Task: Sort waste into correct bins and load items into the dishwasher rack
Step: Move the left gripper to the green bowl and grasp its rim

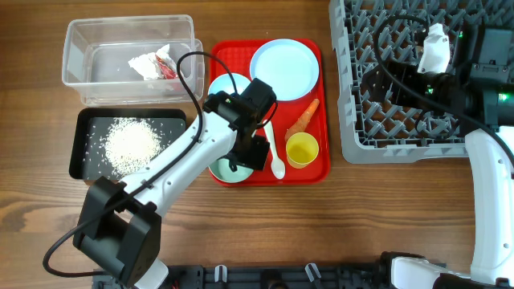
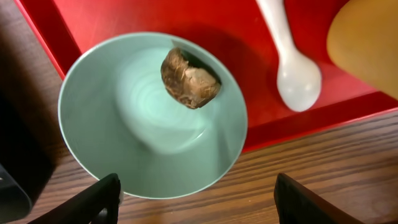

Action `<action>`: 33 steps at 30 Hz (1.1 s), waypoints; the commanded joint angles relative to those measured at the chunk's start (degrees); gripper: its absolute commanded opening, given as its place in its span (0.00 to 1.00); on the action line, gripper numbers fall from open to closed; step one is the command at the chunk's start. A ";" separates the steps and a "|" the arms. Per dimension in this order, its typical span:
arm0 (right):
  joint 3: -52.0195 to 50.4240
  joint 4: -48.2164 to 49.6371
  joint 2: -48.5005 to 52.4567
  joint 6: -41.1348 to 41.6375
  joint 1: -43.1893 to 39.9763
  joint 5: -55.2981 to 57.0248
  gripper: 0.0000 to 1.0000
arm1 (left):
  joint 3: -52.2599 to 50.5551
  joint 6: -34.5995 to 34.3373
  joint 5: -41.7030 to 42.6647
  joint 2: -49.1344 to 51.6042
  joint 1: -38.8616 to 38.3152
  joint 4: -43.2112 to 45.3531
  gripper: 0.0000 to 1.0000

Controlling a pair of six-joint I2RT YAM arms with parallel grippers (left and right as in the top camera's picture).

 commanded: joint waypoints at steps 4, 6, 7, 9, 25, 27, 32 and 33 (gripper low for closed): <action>1.20 0.13 0.37 -1.22 -0.22 0.70 1.00 | -0.96 -1.55 0.07 0.52 -0.13 0.09 0.78; 1.20 0.09 0.37 -1.25 -0.22 0.70 1.00 | -1.53 -1.55 0.07 0.52 -0.28 -0.20 0.77; 1.20 0.04 0.37 -1.25 -0.22 0.68 1.00 | -2.10 -1.57 0.07 0.52 -0.37 -0.20 0.77; 1.20 -0.07 0.37 -1.22 -0.22 0.68 1.00 | -3.52 -1.57 0.07 0.52 -0.37 -0.20 0.77; 1.20 0.52 0.37 -1.44 -0.22 0.68 1.00 | -9.84 -1.40 0.24 0.52 -4.68 6.49 0.72; 1.20 0.59 0.37 -1.42 -0.22 0.66 1.00 | -10.88 -1.09 -0.55 0.52 -5.90 8.66 0.72; 1.20 0.57 0.37 -1.42 -0.22 0.66 1.00 | -15.15 -1.36 -2.54 0.52 -6.80 14.62 0.68; 1.20 0.57 0.37 -1.42 -0.22 0.66 1.00 | -15.74 -1.38 -2.84 0.52 -6.69 15.41 0.67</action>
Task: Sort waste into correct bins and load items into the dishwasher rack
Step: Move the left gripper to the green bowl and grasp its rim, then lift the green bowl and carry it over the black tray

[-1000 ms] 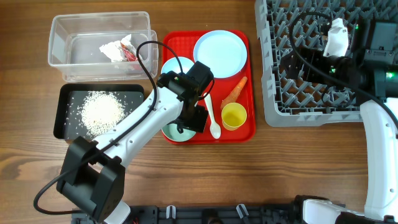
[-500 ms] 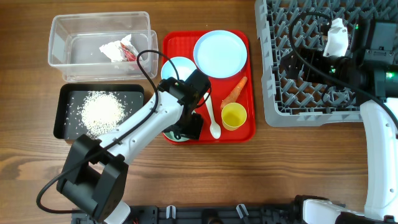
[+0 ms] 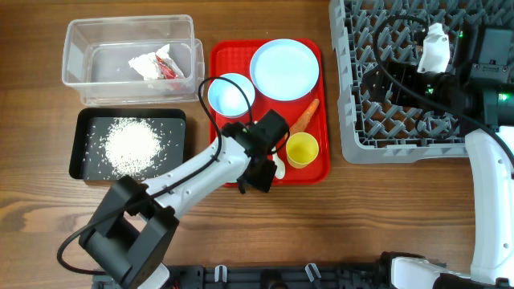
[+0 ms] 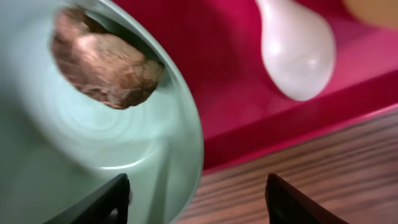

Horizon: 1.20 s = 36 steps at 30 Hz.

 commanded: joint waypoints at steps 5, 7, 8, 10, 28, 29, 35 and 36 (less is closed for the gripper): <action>1.20 0.35 0.37 -0.63 -0.22 0.68 1.00 | -4.26 0.09 -2.86 0.50 0.13 4.96 0.63; 1.20 0.37 0.37 -0.61 -0.22 0.68 1.00 | -4.24 0.11 -2.84 0.50 0.13 5.99 0.63; 1.20 0.37 0.37 -0.63 -0.22 0.68 1.00 | -4.24 0.11 -2.86 0.50 0.13 6.45 0.61; 1.20 0.37 0.37 -0.63 -0.22 0.68 1.00 | -4.24 0.11 -2.86 0.50 0.13 7.39 0.60; 1.20 0.35 0.37 -0.63 -0.22 0.68 1.00 | -4.24 -0.11 -2.84 0.50 0.13 10.47 0.04; 1.20 0.37 0.37 -0.63 -0.22 0.68 1.00 | -4.24 -0.11 -2.84 0.50 0.13 10.56 0.04; 1.20 0.37 0.37 -0.63 -0.22 1.09 1.00 | -4.09 -0.11 -2.84 0.48 0.13 11.69 0.04; 1.20 0.37 0.37 -0.63 -0.22 1.07 1.00 | -3.76 -0.11 -2.82 0.48 0.13 11.69 0.04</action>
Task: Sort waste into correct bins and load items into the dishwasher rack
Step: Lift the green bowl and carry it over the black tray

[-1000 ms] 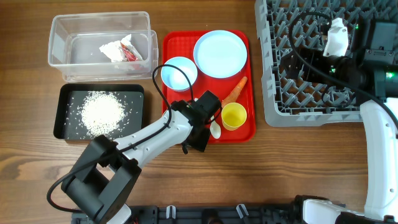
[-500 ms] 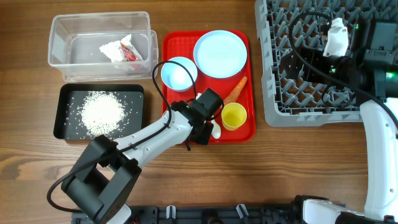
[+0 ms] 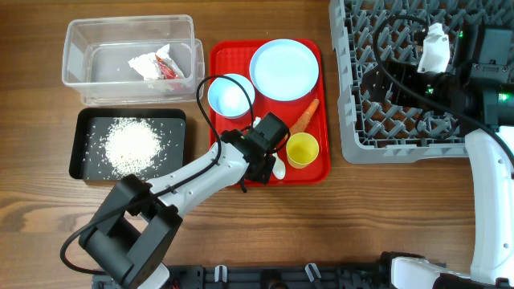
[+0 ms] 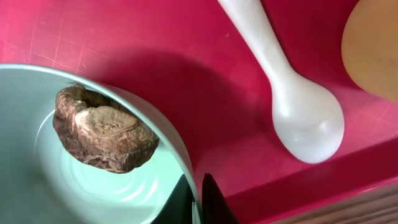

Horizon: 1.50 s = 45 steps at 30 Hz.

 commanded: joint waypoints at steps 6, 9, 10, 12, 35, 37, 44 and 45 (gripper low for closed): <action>1.20 0.59 0.37 -0.63 -0.22 1.05 1.00 | 6.23 -0.55 1.60 -0.20 0.11 -3.08 0.04; 1.20 0.70 0.37 -0.63 -0.22 1.05 1.00 | 9.84 -0.55 1.60 -1.49 0.57 -5.18 0.04; 1.20 0.79 0.37 -0.61 -0.22 1.05 1.00 | 10.73 -0.55 1.60 -2.03 0.98 -5.77 0.04; 1.20 0.85 0.37 -0.63 -0.22 1.05 1.00 | 12.04 -1.55 1.60 -3.54 2.25 -7.02 0.04; 1.20 0.79 0.37 -0.59 -0.22 1.05 1.00 | 12.17 2.40 18.16 -14.62 42.25 -15.69 0.04; 1.20 0.79 0.37 -0.61 -0.22 1.05 1.00 | 12.17 5.62 23.28 -14.62 46.64 -15.52 0.04; 1.20 0.83 0.37 -0.63 -0.22 1.05 1.00 | 12.17 15.21 39.08 -13.68 60.24 -15.50 0.04; 1.20 0.85 0.37 -0.61 -0.22 1.07 1.00 | 12.17 16.70 41.05 -13.16 61.94 -15.50 0.04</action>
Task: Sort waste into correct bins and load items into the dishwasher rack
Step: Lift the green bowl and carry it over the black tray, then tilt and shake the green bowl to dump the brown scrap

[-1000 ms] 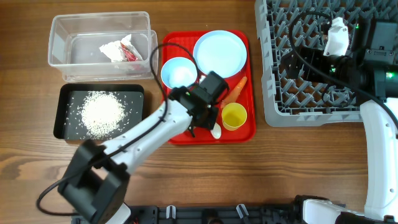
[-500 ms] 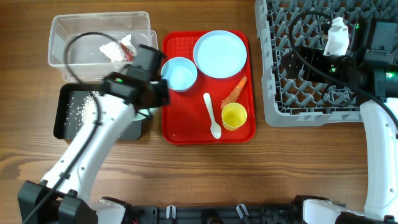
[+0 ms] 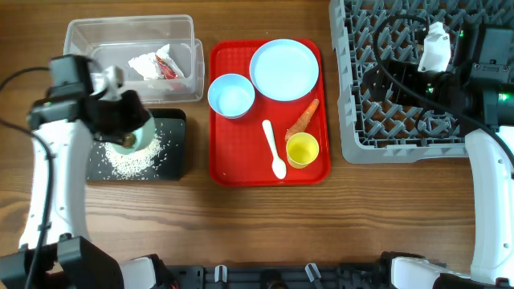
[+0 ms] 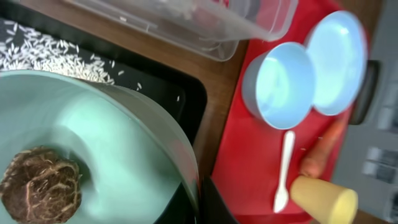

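My left gripper (image 4: 200, 202) is shut on the rim of a pale green bowl (image 4: 93, 155) with a brown lump of food (image 4: 40, 186) inside. In the overhead view the bowl (image 3: 128, 138) hangs over the black tray of rice (image 3: 165, 156) at the left. The red tray (image 3: 241, 160) holds a blue bowl (image 3: 231, 95), blue plate (image 3: 284, 69), white spoon (image 3: 273, 148), carrot piece (image 3: 303, 119) and yellow cup (image 3: 302, 149). The grey dishwasher rack (image 3: 401, 120) stands at the right. My right gripper (image 3: 438, 56) hovers over it by a white object; its jaws are hidden.
A clear plastic bin (image 3: 96, 72) with crumpled wrappers (image 3: 152, 64) stands behind the black tray. Bare wooden table (image 3: 265, 225) runs along the front. The left arm (image 3: 48, 185) reaches in from the left edge.
My left gripper, shut on the green bowl's rim, has left the front left corner of the red tray. It is now over the black rice tray. The right arm has not moved.
My left gripper stood open above the green bowl on the red tray. Then it was lower, its fingers either side of the rim, then shut on the rim. Now the bowl with its brown lump is over the black tray.
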Action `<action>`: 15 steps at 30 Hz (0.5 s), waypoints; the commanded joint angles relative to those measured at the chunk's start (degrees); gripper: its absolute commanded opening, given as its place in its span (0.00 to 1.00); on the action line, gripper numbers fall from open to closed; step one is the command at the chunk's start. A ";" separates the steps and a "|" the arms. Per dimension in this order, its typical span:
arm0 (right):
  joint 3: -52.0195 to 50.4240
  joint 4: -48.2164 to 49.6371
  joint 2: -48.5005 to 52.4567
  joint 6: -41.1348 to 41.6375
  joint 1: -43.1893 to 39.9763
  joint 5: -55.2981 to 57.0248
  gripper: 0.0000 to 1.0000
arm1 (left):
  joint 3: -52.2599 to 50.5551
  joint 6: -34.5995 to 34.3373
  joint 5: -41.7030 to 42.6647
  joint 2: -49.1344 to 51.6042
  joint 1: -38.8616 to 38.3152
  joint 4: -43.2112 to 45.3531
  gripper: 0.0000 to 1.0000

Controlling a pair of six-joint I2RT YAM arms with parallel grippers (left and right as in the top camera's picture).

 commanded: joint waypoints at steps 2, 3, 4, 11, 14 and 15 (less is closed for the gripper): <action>1.20 0.26 0.37 -0.61 -0.22 0.63 1.00 | 0.79 11.04 16.26 2.25 8.52 0.20 0.04; 1.20 0.26 0.37 -0.63 -0.22 0.63 1.00 | 0.79 12.35 18.25 3.04 9.84 0.20 0.04; 1.20 0.20 0.37 -0.59 -0.22 0.63 1.00 | 0.79 13.70 20.20 3.98 11.04 0.20 0.04; 1.20 0.22 0.37 -0.59 -0.22 0.66 1.00 | 0.79 19.87 32.81 13.53 16.52 -0.07 0.04; 1.20 0.24 0.37 -0.59 -0.22 0.63 1.00 | 0.79 20.98 37.29 16.46 17.25 -1.01 0.04; 1.20 0.26 0.37 -0.59 -0.22 0.63 1.00 | 0.79 22.12 38.36 16.96 17.35 -1.49 0.04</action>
